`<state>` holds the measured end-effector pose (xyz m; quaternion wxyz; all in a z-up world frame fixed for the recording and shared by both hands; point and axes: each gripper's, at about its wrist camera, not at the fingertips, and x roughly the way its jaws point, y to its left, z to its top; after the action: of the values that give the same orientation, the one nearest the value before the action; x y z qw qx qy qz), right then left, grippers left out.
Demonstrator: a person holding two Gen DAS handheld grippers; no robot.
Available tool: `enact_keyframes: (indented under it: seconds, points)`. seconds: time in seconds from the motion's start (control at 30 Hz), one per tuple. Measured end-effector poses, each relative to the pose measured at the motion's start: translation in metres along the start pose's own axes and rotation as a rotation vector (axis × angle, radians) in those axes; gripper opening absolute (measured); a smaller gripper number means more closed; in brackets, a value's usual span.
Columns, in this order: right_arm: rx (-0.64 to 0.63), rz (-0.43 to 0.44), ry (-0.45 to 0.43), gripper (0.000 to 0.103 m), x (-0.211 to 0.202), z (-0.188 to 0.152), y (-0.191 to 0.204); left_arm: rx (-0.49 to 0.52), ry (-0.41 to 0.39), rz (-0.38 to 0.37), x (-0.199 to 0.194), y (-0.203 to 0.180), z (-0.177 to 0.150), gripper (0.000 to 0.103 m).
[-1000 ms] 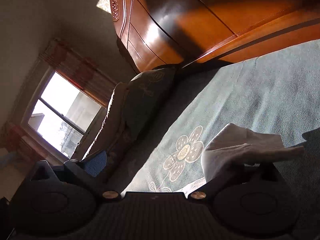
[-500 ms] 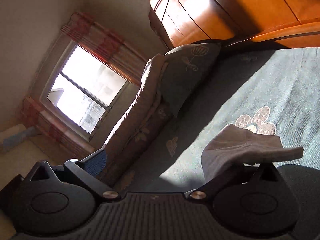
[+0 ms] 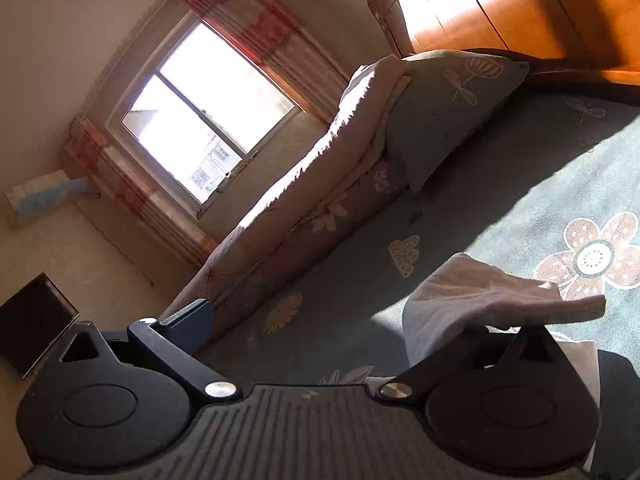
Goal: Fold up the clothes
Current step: 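Lift the held sleeve cuff with the right gripper above the shirt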
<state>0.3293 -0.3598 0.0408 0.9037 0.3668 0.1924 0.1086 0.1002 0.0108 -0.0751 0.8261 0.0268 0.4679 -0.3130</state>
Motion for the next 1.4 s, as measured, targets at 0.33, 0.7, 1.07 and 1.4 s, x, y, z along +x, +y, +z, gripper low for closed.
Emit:
enact_keyframes:
  seconds: [0.33,0.7,1.07,1.4]
  points:
    - [-0.164,0.013,0.212,0.103,0.051,-0.013,0.051,0.102,0.045,-0.058,0.003,0.003,0.003,0.102]
    - [-0.279,-0.036,0.420,0.103,0.089,-0.043,0.074,0.088,0.041,-0.075,0.004,0.012,0.000,0.102]
    - [-0.303,-0.047,0.410,0.103,0.097,-0.035,0.091,0.054,0.010,-0.072,0.000,0.018,0.000,0.102]
    - [-0.379,-0.002,0.409,0.103,0.111,-0.032,0.135,0.036,0.006,-0.081,0.001,0.018,-0.003,0.102]
